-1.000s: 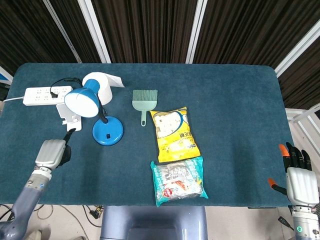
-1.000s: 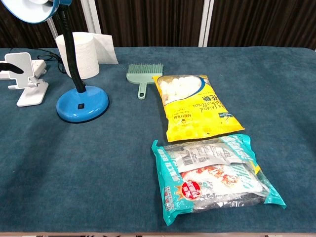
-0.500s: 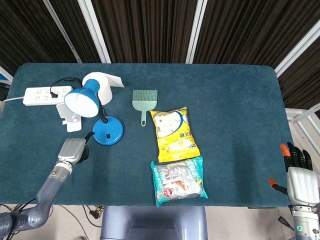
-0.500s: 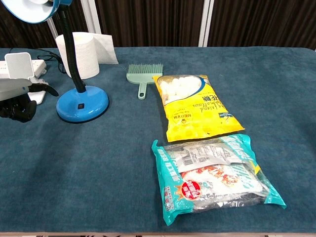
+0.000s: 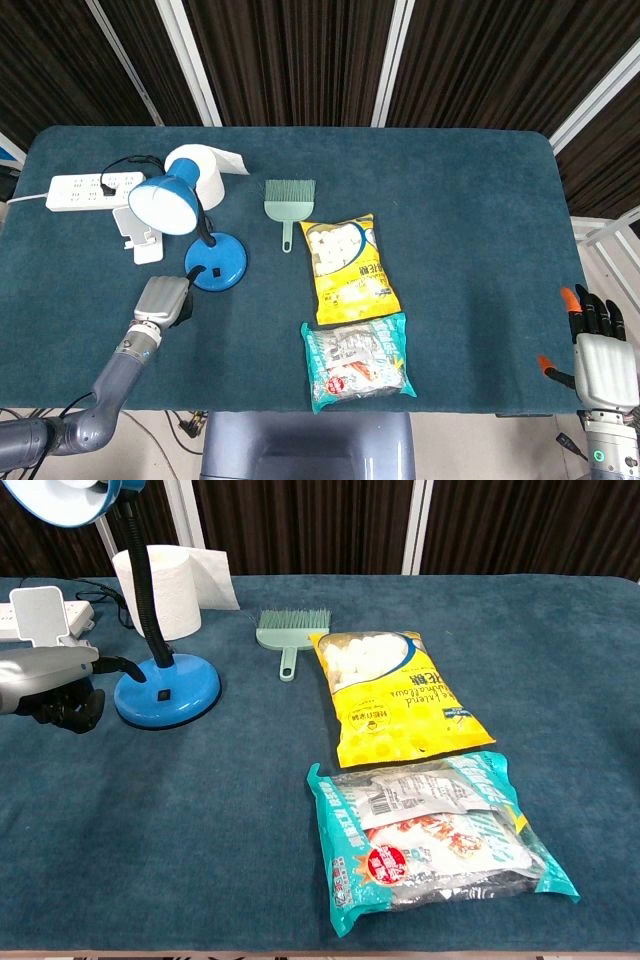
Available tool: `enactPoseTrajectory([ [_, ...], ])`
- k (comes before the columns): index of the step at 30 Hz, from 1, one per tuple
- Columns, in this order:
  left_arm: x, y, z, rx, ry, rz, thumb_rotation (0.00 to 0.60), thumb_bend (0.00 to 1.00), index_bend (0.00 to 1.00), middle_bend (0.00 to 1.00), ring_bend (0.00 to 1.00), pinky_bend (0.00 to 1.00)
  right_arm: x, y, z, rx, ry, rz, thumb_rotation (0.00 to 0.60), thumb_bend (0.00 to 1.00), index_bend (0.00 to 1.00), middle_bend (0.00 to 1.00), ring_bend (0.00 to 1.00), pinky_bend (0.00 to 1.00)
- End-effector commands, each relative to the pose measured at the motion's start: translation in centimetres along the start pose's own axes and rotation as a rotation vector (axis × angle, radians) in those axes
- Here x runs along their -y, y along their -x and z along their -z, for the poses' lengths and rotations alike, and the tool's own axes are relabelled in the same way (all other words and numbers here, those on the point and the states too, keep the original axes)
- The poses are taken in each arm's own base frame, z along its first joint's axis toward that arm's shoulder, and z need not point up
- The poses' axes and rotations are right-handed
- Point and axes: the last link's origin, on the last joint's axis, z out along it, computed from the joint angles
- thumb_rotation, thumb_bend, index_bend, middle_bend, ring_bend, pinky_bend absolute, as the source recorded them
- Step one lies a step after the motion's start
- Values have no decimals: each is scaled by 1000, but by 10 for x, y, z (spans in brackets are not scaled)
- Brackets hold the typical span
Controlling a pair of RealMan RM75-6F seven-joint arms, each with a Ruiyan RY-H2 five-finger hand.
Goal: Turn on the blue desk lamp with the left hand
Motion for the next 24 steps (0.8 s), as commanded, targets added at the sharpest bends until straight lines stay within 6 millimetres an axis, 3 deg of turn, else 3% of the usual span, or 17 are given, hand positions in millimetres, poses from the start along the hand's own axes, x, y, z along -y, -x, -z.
enactPoseTrajectory([
  [1, -1, 1, -2, 2, -4, -4, 600, 808, 215, 856, 825, 893, 0, 0, 0, -1, 1, -1, 600, 249, 57, 18, 57, 25],
  [24, -14, 5, -9, 9, 15, -8, 600, 808, 217, 856, 825, 893, -1, -1, 0, 0, 9, -5, 600, 248, 57, 18, 57, 25],
])
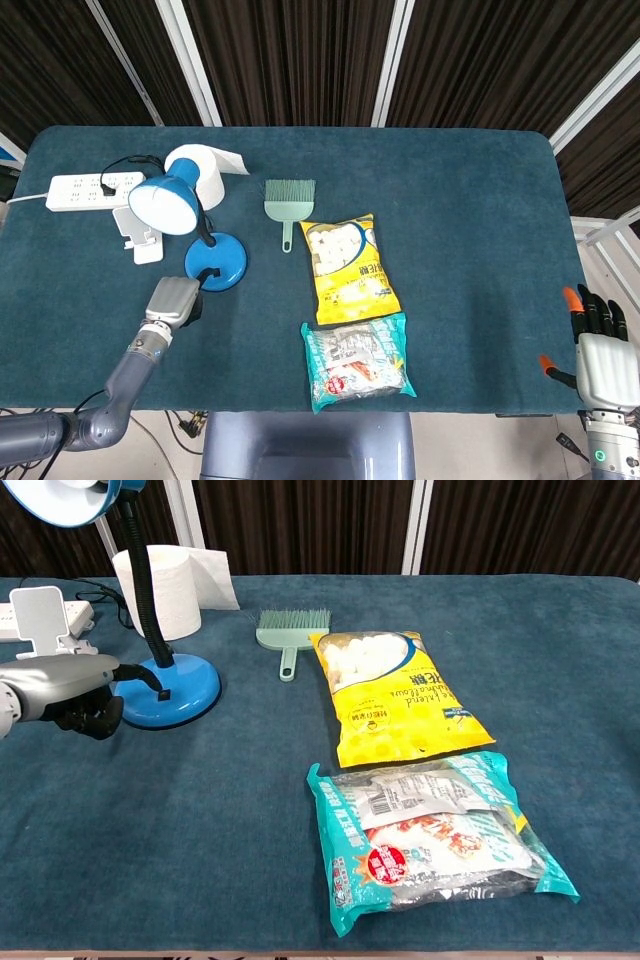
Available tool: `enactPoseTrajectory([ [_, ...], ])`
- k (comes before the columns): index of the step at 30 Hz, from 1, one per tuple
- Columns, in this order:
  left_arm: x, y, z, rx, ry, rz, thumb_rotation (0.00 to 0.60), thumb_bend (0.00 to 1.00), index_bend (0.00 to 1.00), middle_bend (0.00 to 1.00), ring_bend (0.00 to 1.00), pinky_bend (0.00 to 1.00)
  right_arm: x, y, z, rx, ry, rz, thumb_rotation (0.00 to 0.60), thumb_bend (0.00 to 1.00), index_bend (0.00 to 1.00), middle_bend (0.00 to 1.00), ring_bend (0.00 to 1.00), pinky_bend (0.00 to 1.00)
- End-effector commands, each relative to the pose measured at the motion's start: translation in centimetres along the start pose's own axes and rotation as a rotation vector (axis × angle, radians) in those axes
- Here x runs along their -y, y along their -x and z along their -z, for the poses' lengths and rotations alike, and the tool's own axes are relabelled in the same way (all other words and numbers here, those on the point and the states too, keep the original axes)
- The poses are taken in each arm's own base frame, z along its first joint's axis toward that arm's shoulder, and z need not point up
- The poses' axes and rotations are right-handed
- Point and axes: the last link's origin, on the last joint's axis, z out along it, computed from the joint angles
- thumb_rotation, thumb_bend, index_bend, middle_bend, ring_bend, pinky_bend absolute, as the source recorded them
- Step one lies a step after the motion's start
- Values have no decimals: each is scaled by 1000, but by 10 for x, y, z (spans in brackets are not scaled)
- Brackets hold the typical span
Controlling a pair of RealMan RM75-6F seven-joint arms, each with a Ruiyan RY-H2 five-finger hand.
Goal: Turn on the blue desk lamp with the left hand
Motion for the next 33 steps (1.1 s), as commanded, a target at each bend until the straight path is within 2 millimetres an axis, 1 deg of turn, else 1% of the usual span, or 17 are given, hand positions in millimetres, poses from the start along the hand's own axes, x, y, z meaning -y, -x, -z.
enactPoseTrajectory([
  [1, -1, 0, 0, -1, 1, 5, 600, 807, 218, 856, 825, 893, 0, 0, 1, 1, 0, -1, 600, 248, 57, 18, 57, 25],
  [26, -4, 3, -2, 24, 13, -12, 600, 806, 232, 855, 825, 893, 0, 1, 0, 5, 4, -4, 600, 248, 57, 18, 57, 26],
  [33, -3, 4, -2, 37, 13, -20, 600, 807, 256, 855, 825, 893, 0, 1, 0, 1, 4, -6, 600, 248, 57, 18, 57, 25],
])
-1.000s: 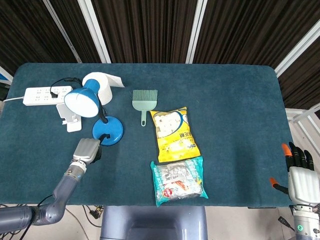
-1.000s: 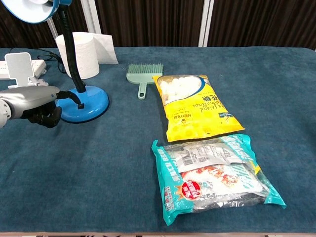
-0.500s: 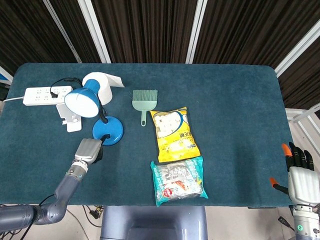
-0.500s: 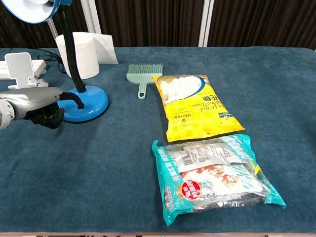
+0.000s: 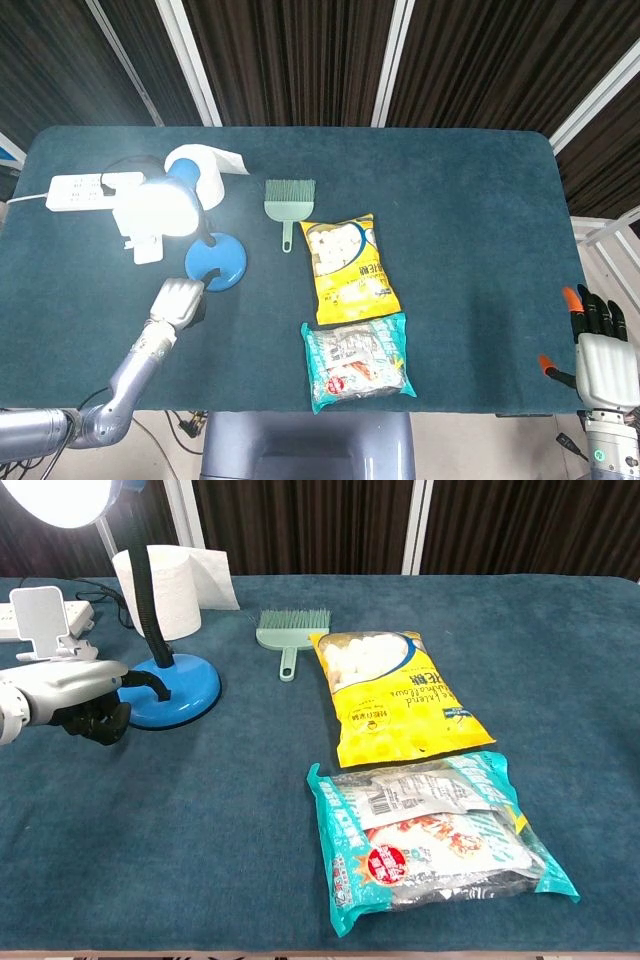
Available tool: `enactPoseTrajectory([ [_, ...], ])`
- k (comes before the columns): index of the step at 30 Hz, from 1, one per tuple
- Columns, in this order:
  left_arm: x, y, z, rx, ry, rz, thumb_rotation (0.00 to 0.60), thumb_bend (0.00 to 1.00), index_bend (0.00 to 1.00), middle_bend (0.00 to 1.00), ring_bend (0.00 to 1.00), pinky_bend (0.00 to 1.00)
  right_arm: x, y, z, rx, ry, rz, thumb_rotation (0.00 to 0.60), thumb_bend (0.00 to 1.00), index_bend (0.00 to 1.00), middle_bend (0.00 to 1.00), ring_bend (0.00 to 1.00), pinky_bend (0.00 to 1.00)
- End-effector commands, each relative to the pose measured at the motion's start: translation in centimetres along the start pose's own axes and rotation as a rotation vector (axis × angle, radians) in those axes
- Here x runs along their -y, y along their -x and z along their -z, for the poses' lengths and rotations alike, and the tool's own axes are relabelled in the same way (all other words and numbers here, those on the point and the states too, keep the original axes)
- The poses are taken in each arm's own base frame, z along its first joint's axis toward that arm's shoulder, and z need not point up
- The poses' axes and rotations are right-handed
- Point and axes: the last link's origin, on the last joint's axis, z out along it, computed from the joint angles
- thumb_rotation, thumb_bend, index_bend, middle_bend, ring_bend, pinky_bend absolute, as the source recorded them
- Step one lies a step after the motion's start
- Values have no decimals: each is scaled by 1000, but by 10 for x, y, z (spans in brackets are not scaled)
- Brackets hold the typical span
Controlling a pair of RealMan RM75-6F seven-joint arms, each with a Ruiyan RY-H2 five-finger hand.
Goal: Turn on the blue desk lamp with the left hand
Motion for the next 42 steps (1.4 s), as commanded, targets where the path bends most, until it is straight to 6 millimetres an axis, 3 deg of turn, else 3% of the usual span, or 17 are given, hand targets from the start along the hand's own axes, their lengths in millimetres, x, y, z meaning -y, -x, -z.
enactPoseTrajectory([
  [1, 1, 1, 0, 7, -3, -5, 600, 807, 258, 855, 825, 893, 0, 0, 0, -1, 0, -1, 600, 248, 57, 18, 57, 25],
  [7, -1, 0, 2, 3, 1, -9, 600, 806, 260, 856, 826, 893, 0, -1, 0, -5, -1, -4, 600, 248, 57, 18, 57, 25],
  [13, -5, -17, 16, -115, 21, 3, 600, 789, 258, 849, 822, 888, 0, -1, 0, -6, 1, -6, 600, 248, 57, 18, 57, 25],
  [17, -4, -27, 28, -231, 37, -32, 600, 687, 254, 804, 777, 846, 0, -1, 0, -3, -1, -6, 600, 248, 57, 18, 57, 25],
  [22, 5, -28, 55, -313, 40, -53, 600, 509, 222, 647, 619, 683, 0, 0, 0, -2, -1, -5, 600, 249, 57, 18, 57, 25],
  [27, 24, -25, 89, -395, -27, -100, 600, 317, 168, 424, 352, 423, 0, 0, 0, -2, -2, -3, 600, 248, 57, 18, 57, 26],
  [33, 64, -17, 142, -419, -164, -76, 600, 219, 157, 220, 117, 203, 1, -1, 1, -1, -8, -1, 600, 248, 57, 18, 57, 26],
  [38, 102, -8, 172, -424, -263, 42, 600, 202, 135, 123, 16, 115, 3, -1, 2, 7, -38, 8, 600, 248, 57, 18, 57, 25],
  [42, 125, -4, 186, -432, -301, 106, 600, 180, 122, 96, 1, 99, 4, 1, 2, 19, -61, 9, 600, 247, 57, 18, 57, 26],
])
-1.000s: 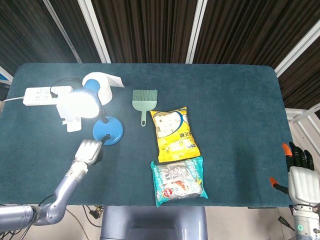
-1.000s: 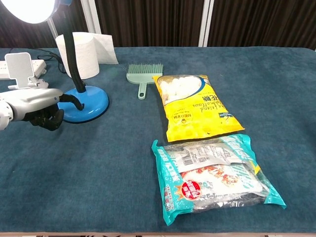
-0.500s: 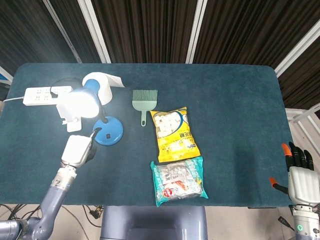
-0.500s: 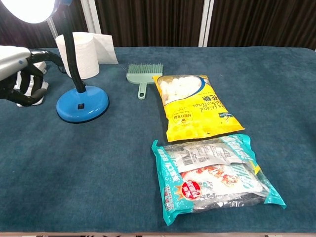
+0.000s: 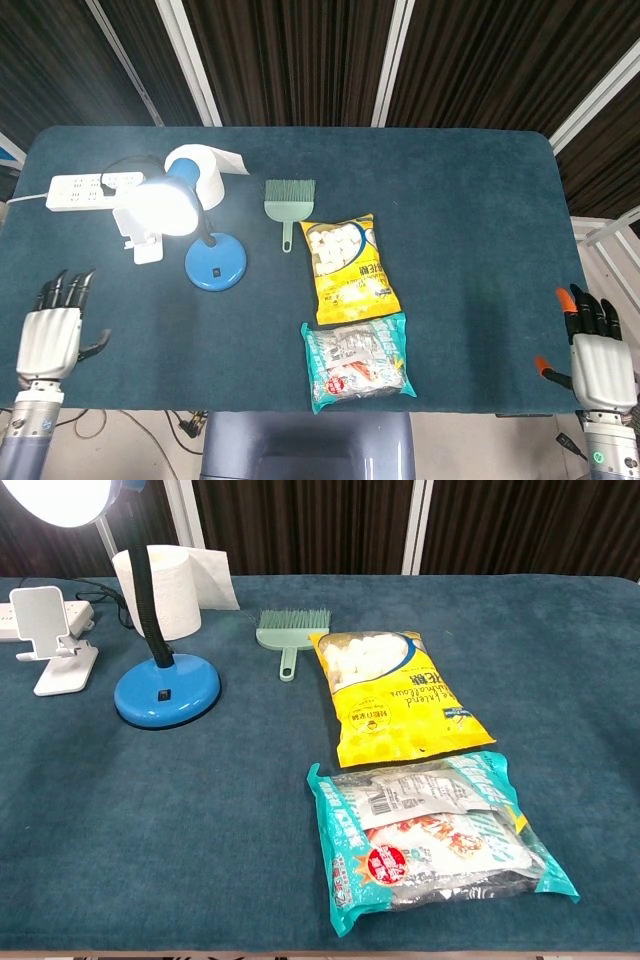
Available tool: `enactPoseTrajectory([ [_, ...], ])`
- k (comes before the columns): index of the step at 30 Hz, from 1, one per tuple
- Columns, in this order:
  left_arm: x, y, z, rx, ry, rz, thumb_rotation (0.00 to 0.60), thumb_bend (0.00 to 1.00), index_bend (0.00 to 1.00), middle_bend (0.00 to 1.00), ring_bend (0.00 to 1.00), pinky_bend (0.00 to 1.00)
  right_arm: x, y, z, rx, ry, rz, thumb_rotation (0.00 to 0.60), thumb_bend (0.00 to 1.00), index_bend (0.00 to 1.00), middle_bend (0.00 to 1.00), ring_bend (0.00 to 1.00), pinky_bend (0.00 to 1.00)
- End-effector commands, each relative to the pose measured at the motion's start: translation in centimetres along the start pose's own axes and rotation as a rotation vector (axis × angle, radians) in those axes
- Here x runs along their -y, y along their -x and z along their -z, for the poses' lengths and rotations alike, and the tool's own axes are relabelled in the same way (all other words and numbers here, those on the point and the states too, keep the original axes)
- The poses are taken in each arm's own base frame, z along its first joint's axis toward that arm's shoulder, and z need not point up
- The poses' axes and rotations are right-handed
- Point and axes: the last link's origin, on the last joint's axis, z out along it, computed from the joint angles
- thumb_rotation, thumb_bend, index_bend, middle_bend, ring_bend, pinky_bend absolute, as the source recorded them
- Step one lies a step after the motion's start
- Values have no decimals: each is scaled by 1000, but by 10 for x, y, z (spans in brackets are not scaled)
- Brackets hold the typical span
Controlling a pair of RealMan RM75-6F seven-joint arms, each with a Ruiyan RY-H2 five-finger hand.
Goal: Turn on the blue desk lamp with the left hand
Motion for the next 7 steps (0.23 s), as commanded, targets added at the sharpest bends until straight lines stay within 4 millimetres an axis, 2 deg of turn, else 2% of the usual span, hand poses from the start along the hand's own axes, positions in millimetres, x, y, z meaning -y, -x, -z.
enactPoseTrajectory([
  [1, 33, -6, 15, 3, -67, 67, 600, 175, 119, 89, 0, 95, 0, 1, 0, 5, -10, 3, 600, 247, 57, 18, 57, 25],
  [7, 40, -17, 15, -44, -31, 87, 600, 171, 118, 63, 0, 76, 3, 3, 2, 12, -21, 3, 600, 248, 57, 18, 57, 26],
])
